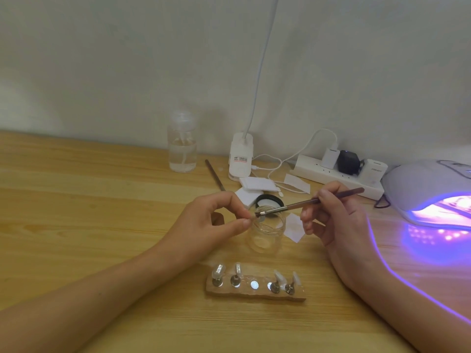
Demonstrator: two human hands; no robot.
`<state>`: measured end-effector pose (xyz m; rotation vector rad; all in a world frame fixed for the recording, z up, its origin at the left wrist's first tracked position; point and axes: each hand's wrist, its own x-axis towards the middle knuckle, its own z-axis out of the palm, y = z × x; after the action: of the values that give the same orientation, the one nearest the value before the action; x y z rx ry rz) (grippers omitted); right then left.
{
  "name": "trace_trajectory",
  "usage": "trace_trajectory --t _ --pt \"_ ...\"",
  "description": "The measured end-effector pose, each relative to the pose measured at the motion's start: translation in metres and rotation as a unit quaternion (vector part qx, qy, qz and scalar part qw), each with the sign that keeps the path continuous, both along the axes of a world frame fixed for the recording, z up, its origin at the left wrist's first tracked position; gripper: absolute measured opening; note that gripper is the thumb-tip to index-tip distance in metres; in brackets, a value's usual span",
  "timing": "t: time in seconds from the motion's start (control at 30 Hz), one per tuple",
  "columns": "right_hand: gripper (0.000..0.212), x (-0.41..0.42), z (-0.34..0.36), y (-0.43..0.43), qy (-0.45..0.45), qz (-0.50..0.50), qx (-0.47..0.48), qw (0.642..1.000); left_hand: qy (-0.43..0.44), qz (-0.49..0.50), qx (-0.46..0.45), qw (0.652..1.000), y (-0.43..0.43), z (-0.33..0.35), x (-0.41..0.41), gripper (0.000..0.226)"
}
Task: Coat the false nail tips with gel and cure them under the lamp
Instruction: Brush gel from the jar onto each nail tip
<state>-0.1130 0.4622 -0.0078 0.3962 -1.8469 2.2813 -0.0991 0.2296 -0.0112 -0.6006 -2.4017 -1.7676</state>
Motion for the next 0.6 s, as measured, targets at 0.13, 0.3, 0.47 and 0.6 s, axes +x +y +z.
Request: trace_trajectory --t 0.13,0.3,0.47,0.6 --pt "0.015 -0.0007 -0.0001 0.0026 -0.004 -0.012 -0.021 1.0 0.022 0.005 -0.01 1.0 0.0004 -0.001 0.0004 0.013" --pt "0.014 0.0007 -0.0011 0.0011 0.006 0.002 -0.004 1.0 0.035 0.002 -0.007 0.999 0.0006 -0.0017 0.0002 0.016" --pt "0.015 -0.0002 -0.0015 0.002 0.011 -0.002 -0.023 1.0 0.047 0.0 -0.01 0.999 0.0005 -0.0016 -0.0006 0.013" --pt "0.015 0.0008 -0.0009 0.0002 0.021 0.016 0.001 1.0 0.05 -0.003 -0.007 0.999 0.0006 -0.0015 -0.0013 0.015"
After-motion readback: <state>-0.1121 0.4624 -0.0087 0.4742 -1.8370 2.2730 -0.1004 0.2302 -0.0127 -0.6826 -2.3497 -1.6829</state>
